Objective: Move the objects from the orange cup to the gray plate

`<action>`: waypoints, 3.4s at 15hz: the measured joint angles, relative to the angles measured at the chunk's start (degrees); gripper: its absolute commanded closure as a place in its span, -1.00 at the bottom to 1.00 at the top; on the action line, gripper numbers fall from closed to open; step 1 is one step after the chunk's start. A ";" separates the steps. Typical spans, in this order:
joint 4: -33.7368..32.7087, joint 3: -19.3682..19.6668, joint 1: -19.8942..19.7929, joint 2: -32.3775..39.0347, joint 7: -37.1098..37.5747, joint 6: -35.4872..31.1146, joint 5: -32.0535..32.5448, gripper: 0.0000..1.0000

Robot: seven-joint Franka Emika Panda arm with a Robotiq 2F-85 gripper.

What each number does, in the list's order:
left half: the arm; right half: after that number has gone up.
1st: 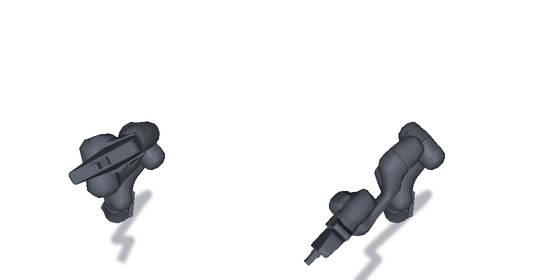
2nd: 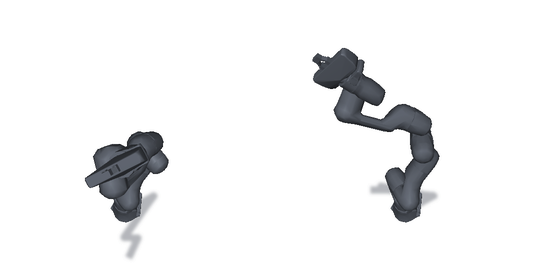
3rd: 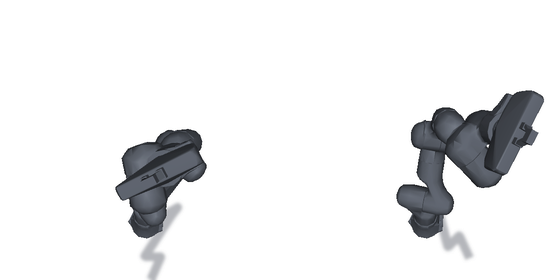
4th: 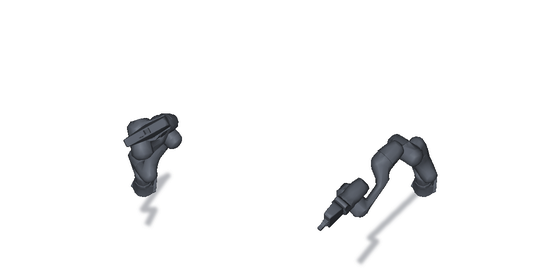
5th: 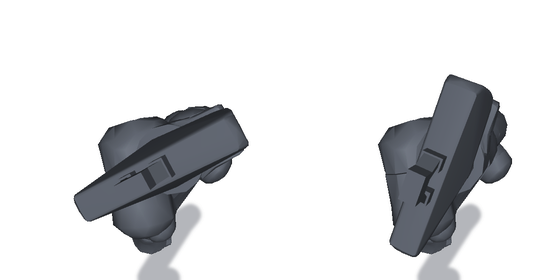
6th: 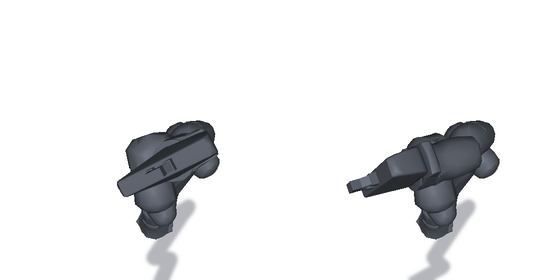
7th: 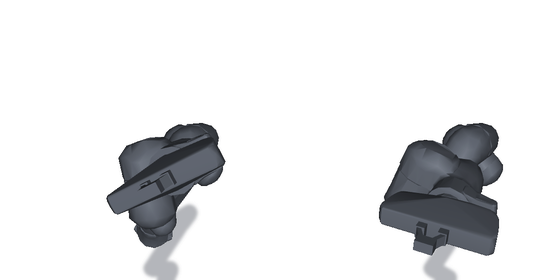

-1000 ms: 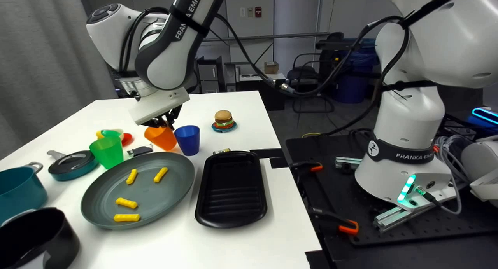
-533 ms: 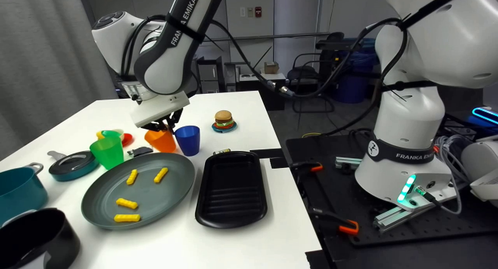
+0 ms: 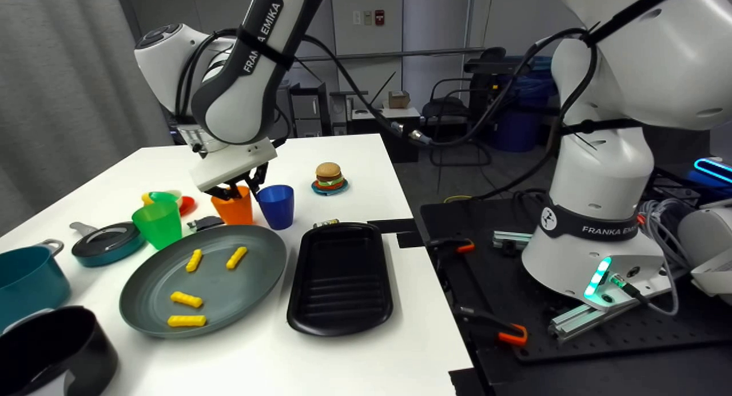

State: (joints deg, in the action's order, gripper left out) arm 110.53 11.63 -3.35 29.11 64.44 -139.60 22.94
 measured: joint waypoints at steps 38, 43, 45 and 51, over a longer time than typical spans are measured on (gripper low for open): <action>4.45 -1.90 7.59 -15.64 -17.86 -3.25 6.31 -1.00; 10.33 -3.74 7.55 -20.67 -23.64 -6.94 5.48 -1.00; 12.00 -4.13 7.54 -22.30 -24.87 -7.16 5.34 -1.00; 13.58 -4.38 7.48 -23.91 -25.66 -7.17 5.24 -1.00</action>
State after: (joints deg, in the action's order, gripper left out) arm 124.11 7.26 4.13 5.20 38.78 -146.76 28.17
